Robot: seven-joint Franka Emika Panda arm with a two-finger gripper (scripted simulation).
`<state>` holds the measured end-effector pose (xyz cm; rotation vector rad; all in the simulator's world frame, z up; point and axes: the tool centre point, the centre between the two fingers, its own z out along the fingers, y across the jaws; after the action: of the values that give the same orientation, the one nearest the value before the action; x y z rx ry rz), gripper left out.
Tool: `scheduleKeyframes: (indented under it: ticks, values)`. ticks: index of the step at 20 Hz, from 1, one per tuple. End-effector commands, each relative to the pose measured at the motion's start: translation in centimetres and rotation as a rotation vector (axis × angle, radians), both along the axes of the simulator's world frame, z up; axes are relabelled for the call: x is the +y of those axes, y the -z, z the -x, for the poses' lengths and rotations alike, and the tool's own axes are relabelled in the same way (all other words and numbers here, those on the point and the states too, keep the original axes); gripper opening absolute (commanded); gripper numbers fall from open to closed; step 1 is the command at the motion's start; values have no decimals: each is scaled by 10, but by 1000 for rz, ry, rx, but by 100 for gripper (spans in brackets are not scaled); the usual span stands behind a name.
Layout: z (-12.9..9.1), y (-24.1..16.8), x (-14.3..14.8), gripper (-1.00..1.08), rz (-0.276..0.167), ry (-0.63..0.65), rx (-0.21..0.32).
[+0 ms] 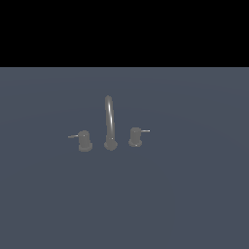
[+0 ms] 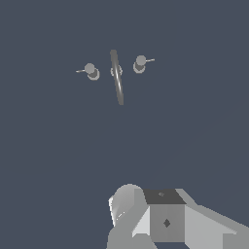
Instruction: Turn on the faucet by rotating a designated handle.
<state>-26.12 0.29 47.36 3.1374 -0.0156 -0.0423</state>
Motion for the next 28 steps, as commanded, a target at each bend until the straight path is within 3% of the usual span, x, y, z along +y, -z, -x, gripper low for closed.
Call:
scheduleKeyframes:
  ticks: [1, 14, 28]
  values:
    - [0, 0, 0, -100, 0, 0, 0]
    - [-5, 25, 20, -100, 1, 86, -1]
    - [-33, 101, 78, -100, 3, 347, -5]
